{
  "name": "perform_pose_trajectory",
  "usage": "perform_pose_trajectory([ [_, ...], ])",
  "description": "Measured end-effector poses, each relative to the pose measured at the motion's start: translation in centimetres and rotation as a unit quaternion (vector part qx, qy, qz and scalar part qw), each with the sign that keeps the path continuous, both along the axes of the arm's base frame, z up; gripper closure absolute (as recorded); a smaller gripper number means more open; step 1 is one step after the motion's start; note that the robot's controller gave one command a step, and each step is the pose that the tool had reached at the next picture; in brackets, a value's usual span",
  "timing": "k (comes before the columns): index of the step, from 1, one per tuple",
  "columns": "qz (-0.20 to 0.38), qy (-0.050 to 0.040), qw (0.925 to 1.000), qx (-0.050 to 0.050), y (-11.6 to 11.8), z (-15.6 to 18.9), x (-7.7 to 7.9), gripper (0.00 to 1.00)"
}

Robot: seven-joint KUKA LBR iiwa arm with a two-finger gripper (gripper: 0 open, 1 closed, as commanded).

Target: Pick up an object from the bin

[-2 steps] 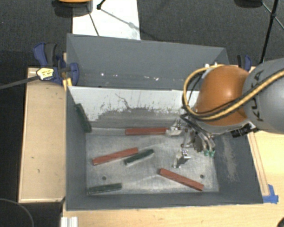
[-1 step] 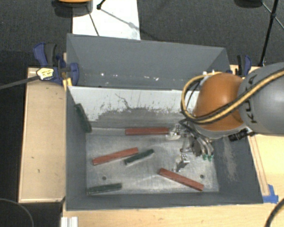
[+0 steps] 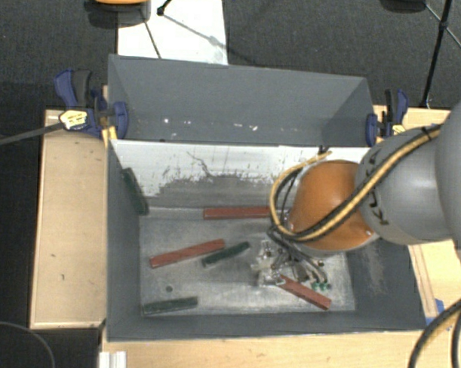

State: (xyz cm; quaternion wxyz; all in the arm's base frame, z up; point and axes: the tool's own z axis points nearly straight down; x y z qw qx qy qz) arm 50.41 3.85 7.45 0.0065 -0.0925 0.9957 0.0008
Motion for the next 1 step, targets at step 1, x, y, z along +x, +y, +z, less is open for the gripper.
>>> perform_pose_trajectory([
  [1, 0.0, 0.0, 1.0, 0.0, 0.0, 0.0, 0.0, 1.0],
])
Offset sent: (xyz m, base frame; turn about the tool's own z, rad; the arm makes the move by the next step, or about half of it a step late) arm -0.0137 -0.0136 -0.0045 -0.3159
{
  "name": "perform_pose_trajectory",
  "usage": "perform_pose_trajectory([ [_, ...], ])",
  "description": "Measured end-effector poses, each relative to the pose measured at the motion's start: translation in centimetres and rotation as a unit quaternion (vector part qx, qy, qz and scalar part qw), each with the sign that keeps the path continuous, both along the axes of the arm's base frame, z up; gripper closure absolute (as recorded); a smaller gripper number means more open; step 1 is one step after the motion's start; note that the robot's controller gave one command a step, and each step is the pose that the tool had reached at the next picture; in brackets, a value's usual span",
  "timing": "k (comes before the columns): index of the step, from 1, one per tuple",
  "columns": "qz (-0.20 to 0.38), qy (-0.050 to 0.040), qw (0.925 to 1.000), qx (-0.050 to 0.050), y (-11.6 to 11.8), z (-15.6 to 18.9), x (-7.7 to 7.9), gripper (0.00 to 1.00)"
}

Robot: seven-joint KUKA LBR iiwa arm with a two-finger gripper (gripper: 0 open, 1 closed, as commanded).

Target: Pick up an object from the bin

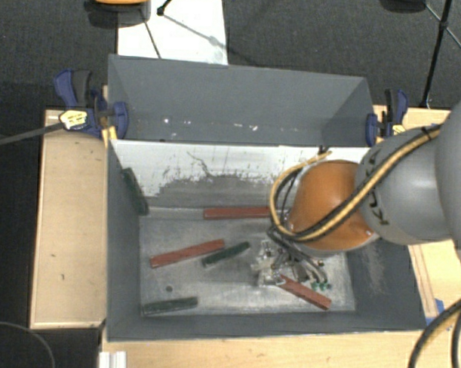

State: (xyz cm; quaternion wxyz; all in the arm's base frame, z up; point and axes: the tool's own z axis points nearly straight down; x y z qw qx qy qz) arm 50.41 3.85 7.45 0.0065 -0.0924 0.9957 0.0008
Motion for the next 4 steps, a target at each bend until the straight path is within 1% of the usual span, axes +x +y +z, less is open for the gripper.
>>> perform_pose_trajectory([
  [1, 0.156, 0.0062, 0.9877, -0.003, -1.4, -0.2, -1.3, 0.0],
  [2, 0.156, 0.0059, 0.9877, -0.003, -1.4, -0.2, -1.3, 0.0],
  [3, 0.106, 0.0003, 0.9944, -0.002, -8.7, 0.0, 2.2, 1.0],
  [4, 0.105, 0.0004, 0.9944, -0.002, -8.7, 0.0, 2.2, 1.0],
])
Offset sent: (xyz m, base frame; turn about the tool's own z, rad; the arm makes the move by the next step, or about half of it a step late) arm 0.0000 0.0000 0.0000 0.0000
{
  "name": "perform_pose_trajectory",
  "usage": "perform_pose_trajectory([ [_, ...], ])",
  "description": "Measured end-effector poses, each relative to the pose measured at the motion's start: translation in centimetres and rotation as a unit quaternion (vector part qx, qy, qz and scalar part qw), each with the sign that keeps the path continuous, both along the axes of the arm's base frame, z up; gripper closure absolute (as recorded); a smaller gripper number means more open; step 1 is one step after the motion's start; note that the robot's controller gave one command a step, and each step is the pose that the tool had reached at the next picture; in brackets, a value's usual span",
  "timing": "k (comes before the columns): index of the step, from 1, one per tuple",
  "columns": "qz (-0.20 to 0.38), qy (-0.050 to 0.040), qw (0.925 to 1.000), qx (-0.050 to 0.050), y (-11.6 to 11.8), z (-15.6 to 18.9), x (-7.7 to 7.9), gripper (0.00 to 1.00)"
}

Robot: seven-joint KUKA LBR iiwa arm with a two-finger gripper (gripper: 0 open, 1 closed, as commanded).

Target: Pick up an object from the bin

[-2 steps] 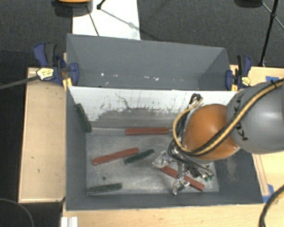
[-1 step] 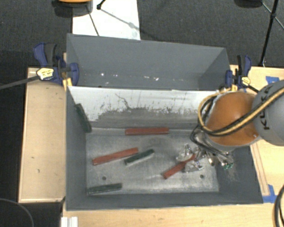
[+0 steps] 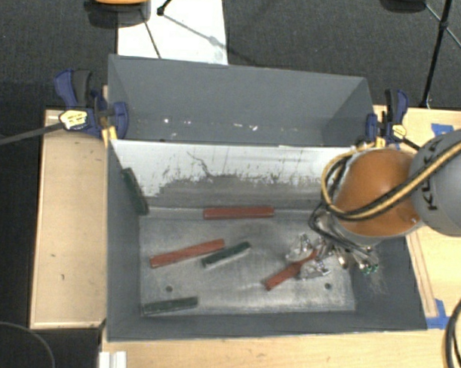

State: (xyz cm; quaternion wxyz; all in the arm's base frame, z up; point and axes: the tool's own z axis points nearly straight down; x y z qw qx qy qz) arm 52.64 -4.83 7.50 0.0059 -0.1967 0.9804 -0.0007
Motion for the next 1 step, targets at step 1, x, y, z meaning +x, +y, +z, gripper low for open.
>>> perform_pose_trajectory([
  [1, 0.018, 0.004, 0.9998, 0.0, -1.1, 15.1, -1.07, 1.0],
])
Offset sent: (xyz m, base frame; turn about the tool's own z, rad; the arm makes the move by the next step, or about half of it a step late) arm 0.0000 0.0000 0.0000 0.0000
